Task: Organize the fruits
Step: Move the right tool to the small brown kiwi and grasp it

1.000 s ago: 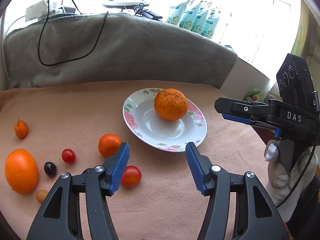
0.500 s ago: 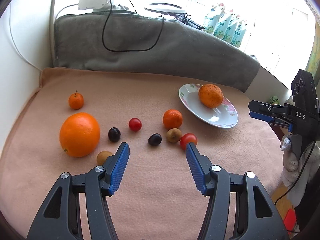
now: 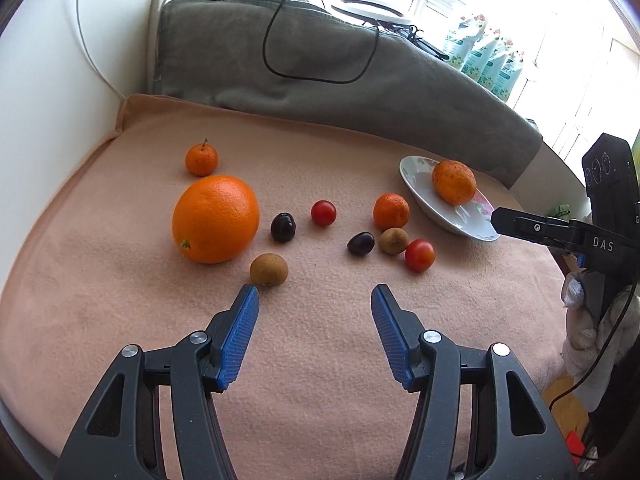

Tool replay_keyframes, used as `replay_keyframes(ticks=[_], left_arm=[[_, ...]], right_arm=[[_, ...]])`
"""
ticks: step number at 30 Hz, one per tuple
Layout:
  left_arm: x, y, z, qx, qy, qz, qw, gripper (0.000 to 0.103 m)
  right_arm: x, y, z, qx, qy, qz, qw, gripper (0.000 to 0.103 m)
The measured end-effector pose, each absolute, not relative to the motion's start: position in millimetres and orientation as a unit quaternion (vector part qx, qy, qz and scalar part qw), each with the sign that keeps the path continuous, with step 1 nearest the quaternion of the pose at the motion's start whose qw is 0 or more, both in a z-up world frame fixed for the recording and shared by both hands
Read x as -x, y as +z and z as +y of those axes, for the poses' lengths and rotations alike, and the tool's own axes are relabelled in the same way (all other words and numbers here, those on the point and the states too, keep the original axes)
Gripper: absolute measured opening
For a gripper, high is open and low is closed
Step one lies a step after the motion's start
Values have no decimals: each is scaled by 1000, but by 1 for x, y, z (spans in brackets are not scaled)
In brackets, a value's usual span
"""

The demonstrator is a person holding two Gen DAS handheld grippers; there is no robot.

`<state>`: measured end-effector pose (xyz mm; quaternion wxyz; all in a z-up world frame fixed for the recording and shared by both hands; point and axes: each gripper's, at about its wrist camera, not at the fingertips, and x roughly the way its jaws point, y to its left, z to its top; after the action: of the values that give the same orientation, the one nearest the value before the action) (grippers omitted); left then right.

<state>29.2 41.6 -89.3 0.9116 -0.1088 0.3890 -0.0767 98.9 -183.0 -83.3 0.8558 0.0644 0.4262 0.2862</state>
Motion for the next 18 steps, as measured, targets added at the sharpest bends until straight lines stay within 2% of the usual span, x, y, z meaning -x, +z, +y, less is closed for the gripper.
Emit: replay_keyframes(ticks=[9,12,18], left_arm=[[-33,-100,53,128,-79,393,907,56],[-36,-104,55,132,-82,398,904,51],[-42,-108,57,139,-87,401,901,49]], right_arm=[[-111,-95,-140,10,296,458,838,50],[-117,-100,-129,25,299,470,830,47],[-133,-113,-113,69,291,493,817,42]])
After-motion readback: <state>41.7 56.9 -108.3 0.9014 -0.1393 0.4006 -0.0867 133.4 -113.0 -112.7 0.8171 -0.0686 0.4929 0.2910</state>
